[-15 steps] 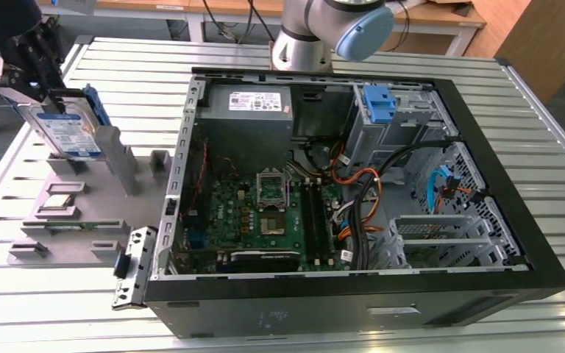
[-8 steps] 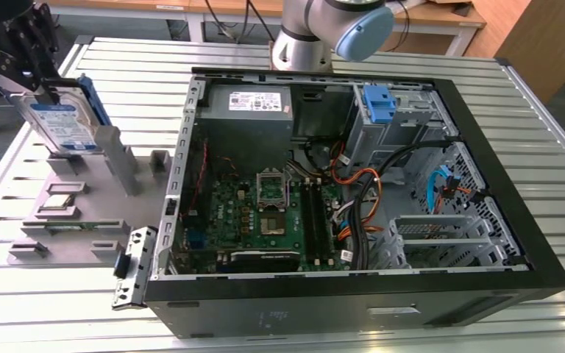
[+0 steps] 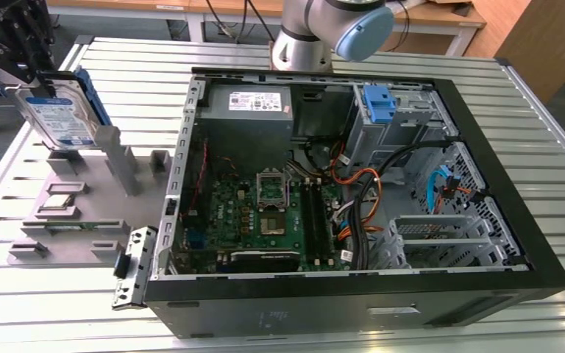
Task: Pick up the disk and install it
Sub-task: 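Pick up the disk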
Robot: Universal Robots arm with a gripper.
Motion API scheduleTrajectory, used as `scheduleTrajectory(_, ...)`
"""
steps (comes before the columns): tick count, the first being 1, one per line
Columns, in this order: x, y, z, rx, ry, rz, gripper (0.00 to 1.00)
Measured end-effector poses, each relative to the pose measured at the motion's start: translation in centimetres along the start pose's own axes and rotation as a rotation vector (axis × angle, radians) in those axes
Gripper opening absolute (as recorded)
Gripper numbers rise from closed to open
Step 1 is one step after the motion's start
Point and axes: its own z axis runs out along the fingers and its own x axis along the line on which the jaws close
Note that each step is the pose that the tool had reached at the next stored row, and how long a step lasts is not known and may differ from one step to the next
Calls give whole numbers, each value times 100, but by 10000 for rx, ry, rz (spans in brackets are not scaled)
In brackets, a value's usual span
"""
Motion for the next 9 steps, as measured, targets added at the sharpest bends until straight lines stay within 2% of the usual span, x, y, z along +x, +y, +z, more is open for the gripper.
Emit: scheduleTrajectory(9, -2, 1, -39, 0, 0, 0, 35)
